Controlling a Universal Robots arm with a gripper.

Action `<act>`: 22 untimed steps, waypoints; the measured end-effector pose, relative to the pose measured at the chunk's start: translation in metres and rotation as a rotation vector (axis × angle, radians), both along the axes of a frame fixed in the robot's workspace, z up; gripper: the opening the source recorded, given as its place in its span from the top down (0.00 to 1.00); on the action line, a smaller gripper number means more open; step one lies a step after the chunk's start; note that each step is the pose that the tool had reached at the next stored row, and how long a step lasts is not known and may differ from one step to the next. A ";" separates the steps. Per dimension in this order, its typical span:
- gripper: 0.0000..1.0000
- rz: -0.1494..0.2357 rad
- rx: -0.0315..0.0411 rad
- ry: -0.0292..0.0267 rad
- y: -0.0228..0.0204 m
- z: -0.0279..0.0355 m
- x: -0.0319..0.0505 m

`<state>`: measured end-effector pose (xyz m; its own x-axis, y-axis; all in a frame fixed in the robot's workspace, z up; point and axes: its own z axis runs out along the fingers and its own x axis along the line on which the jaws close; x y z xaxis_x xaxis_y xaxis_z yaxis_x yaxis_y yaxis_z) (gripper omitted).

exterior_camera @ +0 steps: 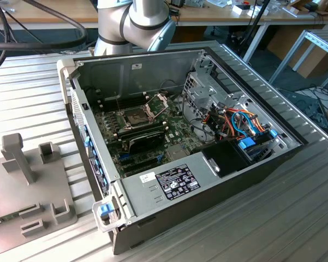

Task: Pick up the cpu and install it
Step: 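Reach for the cpu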

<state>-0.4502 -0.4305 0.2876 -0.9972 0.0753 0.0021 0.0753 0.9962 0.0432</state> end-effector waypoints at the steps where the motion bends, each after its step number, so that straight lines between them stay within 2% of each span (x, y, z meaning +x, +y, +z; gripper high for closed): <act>1: 0.89 0.000 0.0000 0.0003 0.0000 -0.0011 0.0000; 3: 0.89 0.000 0.0000 0.0008 0.0000 -0.0032 0.0000; 8: 0.89 0.000 0.0000 0.0008 -0.0001 -0.0037 0.0000; 14: 0.89 0.000 0.0000 0.0009 -0.0032 -0.0064 0.0000; 22: 0.89 0.000 -0.0019 0.0006 -0.0042 -0.0074 0.0000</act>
